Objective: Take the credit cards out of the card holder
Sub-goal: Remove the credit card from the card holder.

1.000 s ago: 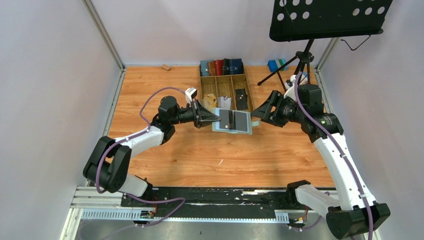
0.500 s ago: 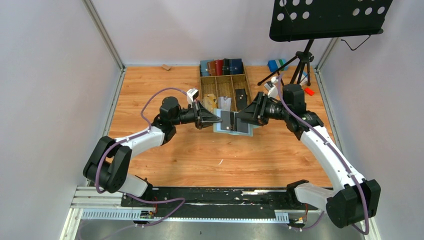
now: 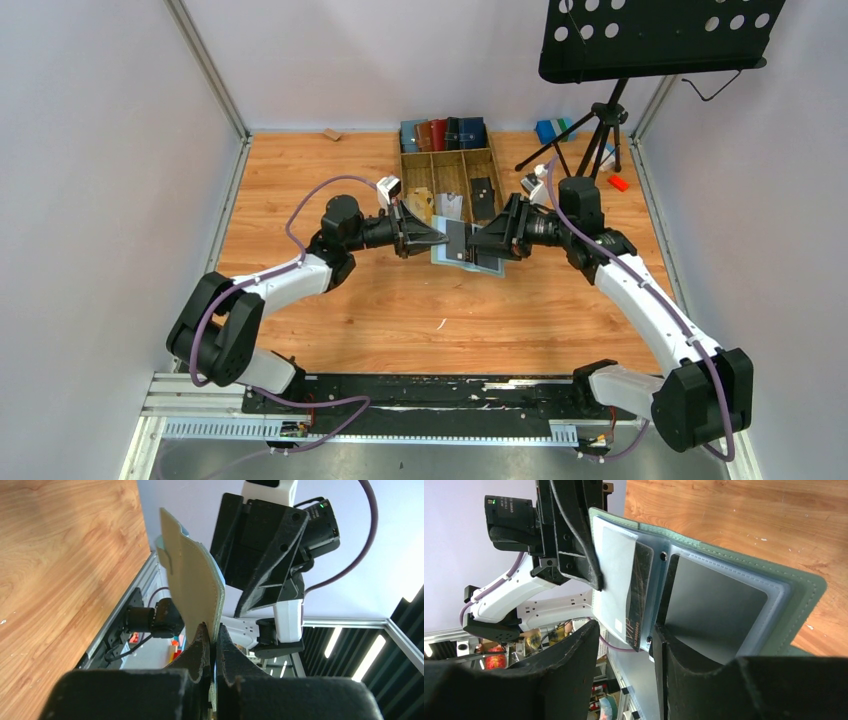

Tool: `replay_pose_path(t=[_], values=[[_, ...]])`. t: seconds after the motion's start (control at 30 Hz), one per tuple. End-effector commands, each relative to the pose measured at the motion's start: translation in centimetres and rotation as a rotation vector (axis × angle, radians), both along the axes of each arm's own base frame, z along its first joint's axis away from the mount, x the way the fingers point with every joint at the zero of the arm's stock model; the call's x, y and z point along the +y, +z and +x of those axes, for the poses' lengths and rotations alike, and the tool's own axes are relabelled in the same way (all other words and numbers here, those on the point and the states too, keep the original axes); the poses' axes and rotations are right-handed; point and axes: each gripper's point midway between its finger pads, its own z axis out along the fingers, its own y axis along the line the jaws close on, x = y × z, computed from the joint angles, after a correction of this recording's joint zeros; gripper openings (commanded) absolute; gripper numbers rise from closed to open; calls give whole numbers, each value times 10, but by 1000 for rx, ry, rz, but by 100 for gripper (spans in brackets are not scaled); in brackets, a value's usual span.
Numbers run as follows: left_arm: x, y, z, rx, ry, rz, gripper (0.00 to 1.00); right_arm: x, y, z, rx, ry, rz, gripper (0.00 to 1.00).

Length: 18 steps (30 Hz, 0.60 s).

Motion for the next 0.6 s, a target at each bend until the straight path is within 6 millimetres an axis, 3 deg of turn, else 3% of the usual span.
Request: replay_pose_path(t=[0.0, 0.3, 0.57], values=[[-4, 35, -1, -82, 0, -102, 0, 5, 9, -2, -24, 30, 57, 45], [-4, 45, -1, -82, -1, -159, 0, 8, 23, -3, -15, 34, 131, 43], [-5, 48, 2, -80, 5, -166, 0, -2, 34, -2, -8, -25, 201, 21]])
